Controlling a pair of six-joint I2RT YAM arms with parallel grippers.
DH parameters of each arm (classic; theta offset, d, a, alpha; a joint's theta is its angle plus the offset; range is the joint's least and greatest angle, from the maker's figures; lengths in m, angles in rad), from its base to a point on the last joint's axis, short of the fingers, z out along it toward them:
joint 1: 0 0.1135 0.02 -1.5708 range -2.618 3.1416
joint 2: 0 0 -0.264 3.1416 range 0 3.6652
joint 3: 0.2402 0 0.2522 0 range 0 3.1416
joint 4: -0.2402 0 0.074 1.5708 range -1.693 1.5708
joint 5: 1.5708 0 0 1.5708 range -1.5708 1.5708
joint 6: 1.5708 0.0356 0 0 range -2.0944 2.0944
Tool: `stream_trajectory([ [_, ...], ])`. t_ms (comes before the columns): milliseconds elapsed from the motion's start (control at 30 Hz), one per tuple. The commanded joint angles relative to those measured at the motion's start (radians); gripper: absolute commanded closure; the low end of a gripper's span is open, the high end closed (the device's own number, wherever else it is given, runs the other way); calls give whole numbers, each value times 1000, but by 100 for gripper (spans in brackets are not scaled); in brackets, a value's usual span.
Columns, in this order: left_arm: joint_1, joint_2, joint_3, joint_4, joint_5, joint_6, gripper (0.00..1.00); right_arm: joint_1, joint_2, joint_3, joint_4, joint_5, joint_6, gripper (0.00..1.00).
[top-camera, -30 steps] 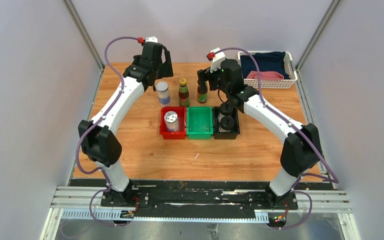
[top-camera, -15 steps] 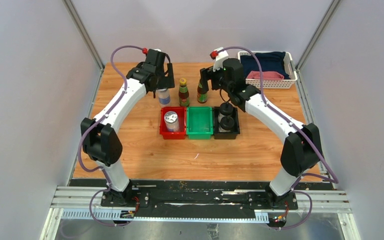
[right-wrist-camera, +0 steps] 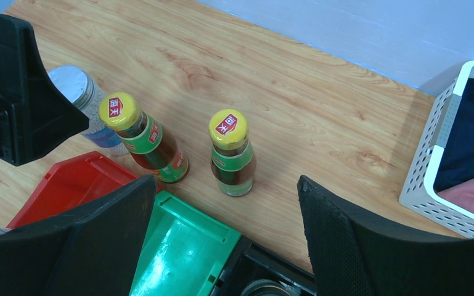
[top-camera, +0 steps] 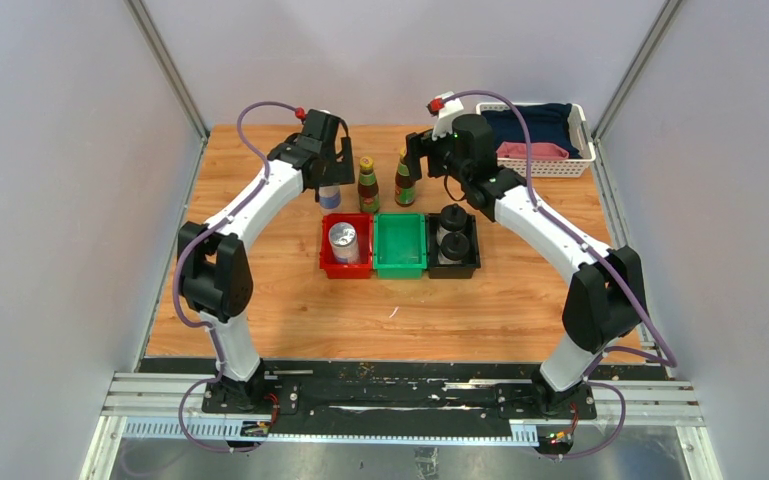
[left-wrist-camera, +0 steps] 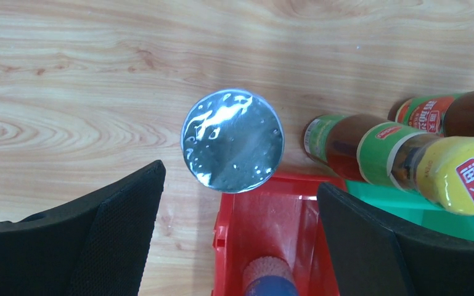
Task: Organize the condiment bottles
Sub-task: Pick up the bottle from the center of the board.
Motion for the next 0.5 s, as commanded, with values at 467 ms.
stream_trajectory([
  [467,10,50,-50,160,-41,6,1,-18,25,-3,21,-24,21,11],
])
